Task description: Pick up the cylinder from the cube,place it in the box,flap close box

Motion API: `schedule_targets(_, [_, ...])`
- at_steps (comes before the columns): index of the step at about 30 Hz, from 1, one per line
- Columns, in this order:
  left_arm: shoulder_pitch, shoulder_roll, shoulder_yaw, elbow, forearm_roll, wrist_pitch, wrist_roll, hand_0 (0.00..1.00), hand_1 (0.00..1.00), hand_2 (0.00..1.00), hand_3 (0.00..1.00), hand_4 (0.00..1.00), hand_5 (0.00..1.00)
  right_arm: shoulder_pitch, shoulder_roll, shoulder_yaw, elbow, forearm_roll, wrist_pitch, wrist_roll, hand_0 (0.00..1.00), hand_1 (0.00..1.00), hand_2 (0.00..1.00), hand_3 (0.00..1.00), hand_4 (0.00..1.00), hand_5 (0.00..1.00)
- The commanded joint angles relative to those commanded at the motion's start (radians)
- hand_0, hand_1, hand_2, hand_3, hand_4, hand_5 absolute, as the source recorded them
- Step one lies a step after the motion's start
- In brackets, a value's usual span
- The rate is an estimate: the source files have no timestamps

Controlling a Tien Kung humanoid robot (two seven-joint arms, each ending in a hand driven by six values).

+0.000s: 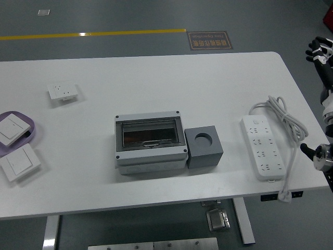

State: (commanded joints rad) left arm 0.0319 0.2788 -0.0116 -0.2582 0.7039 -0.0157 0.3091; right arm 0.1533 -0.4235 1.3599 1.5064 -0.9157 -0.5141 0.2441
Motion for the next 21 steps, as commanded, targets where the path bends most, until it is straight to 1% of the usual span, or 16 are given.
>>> schedule_targets(15, [0.001,0.008,0.012,-0.006,-0.020,0.003,-0.007,0.641,0.623,0.546,0.617,0.693,0.336,-0.014,0.009,0.025,-0.010,-0.009,0.011,-0.007,0.658,0.606,0.615,0.638,0.752,0.420])
schedule_targets(21, [-0.002,0.007,0.012,-0.005,-0.019,0.003,-0.007,0.641,0.623,0.547,0.623,0.694,0.338,-0.015,0.008,0.026,-0.010,-0.015,0.015,-0.012,0.659,0.606,0.616,0.640,0.761,0.413])
